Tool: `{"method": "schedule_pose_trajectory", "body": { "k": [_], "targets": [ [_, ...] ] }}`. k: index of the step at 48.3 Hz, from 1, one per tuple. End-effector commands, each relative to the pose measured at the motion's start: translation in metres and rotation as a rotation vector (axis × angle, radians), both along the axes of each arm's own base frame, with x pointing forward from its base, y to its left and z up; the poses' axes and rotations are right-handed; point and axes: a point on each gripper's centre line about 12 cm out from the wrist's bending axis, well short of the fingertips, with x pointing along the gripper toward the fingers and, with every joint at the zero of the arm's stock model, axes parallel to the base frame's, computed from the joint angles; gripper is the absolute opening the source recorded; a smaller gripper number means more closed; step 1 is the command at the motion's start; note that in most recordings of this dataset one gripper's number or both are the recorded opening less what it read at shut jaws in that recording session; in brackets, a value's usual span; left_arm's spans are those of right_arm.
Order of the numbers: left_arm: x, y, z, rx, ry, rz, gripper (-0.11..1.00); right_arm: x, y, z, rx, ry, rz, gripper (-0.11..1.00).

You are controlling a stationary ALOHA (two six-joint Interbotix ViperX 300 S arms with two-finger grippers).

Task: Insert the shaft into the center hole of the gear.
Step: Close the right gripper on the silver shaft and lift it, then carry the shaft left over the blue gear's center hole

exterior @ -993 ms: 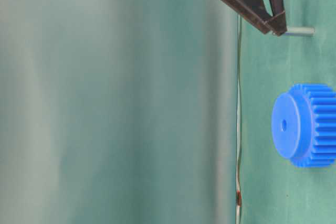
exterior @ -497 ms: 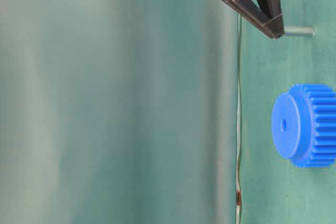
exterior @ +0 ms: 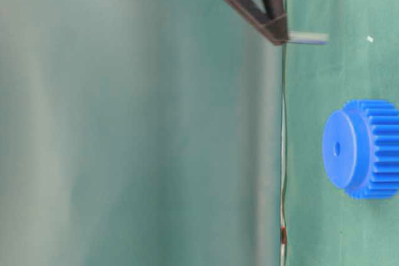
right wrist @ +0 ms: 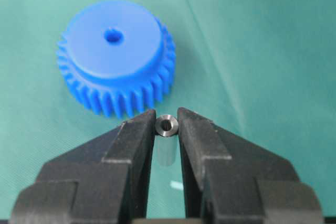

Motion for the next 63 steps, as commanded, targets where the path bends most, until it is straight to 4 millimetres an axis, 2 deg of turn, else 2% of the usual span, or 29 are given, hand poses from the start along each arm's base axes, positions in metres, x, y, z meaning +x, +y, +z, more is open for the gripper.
{"method": "schedule_pose_trajectory", "body": {
  "k": [1,20,27,36,45,52,63],
  "targets": [
    [0.002,0.0,0.01,-0.002,-0.026,-0.002,0.0,0.003,0.001,0.02,-0.001,-0.038,0.012,0.17],
    [0.002,0.0,0.009,-0.003,-0.017,-0.002,0.0,0.012,0.002,0.029,-0.001,-0.025,0.03,0.17],
    [0.002,0.0,0.008,-0.003,-0.009,-0.002,0.0,0.032,0.007,0.033,-0.006,-0.035,0.054,0.17],
    [0.002,0.0,0.008,0.0,-0.009,0.0,0.0,0.068,0.014,0.037,-0.012,-0.033,0.096,0.17],
    [0.002,0.0,0.008,-0.002,-0.011,0.0,0.0,0.097,0.014,0.034,-0.015,-0.003,0.121,0.17],
    [0.002,0.0,0.008,-0.002,-0.011,0.0,0.0,0.106,0.013,0.035,-0.027,-0.006,0.13,0.17],
    [0.002,0.0,0.008,0.0,-0.009,-0.002,0.0,0.106,0.014,0.031,-0.028,0.002,0.132,0.17]
  ]
}}
